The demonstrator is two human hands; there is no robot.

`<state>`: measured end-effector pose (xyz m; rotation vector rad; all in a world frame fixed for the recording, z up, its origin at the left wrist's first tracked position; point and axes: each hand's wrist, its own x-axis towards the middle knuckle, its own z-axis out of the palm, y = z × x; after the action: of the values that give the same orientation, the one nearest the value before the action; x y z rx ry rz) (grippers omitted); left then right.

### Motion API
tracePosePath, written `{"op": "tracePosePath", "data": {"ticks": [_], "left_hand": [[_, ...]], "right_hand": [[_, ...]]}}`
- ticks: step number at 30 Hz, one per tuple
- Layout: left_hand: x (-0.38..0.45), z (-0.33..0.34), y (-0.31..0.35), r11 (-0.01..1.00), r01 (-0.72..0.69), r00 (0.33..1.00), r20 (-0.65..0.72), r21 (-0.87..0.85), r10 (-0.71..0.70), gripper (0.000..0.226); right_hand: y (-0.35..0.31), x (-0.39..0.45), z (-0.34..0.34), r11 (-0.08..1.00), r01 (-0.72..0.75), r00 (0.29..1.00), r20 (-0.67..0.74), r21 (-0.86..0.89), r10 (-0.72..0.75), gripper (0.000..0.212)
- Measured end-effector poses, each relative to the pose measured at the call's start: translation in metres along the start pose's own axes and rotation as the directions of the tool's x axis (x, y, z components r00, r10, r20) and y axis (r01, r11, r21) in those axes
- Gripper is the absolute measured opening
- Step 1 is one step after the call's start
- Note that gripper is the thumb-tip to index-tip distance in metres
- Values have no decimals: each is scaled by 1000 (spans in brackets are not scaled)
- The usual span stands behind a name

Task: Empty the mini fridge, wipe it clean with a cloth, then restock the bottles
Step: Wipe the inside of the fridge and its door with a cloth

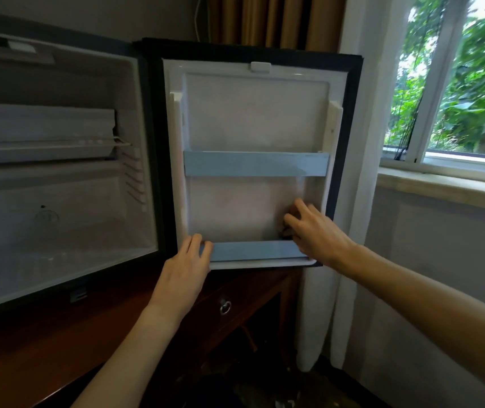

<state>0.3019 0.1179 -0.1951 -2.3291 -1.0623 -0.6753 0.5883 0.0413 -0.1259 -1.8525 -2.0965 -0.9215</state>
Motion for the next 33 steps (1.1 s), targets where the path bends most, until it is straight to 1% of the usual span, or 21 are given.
{"op": "tracePosePath", "data": {"ticks": [3,7,10,12,16,20,23,25,27,29,31,33], "left_hand": [[1,2,1,1000,20,1000,4,9,-20,56],[2,3,4,999,41,999,11,22,-41,58],[1,5,4,998,52,998,24,39,-53,58],[1,5,3,998,48,998,25,35,-49,58],[1,4,2,999,34,999,8,32,-34,56],[1,5,1,1000,23,1000,-2,10,-23,54],[1,6,1,1000,23,1000,-8,-1,-23,52],[1,6,2,1000,24,1000,-13,-6,-24,52],[2,5,2,1000,24,1000,-16,-11,-24,53],[3,7,3,1000,30,1000,-1,-1,-30,57],[3,9,4,998,53,998,19,17,-53,61],[4,10,6,997,71,997,32,35,-73,63]], "right_hand": [[-22,16,1,998,14,1000,-28,69,-12,34],[-74,57,9,977,146,984,-123,156,-128,24],[-112,84,11,949,256,963,-138,186,-233,29],[-122,89,11,940,285,955,-143,187,-261,32],[-106,76,13,958,239,965,-147,159,-216,31],[-55,45,11,983,160,983,-103,86,-151,33],[-13,21,2,998,56,997,-62,27,-54,39],[2,11,-2,1000,-15,999,-50,-4,15,41],[4,8,-3,999,-48,998,-46,-20,47,40],[-4,13,-2,998,-62,996,-63,11,62,36],[-19,26,-2,998,-41,994,-97,57,46,35],[-39,48,-3,998,13,990,-142,67,-3,32]]}}
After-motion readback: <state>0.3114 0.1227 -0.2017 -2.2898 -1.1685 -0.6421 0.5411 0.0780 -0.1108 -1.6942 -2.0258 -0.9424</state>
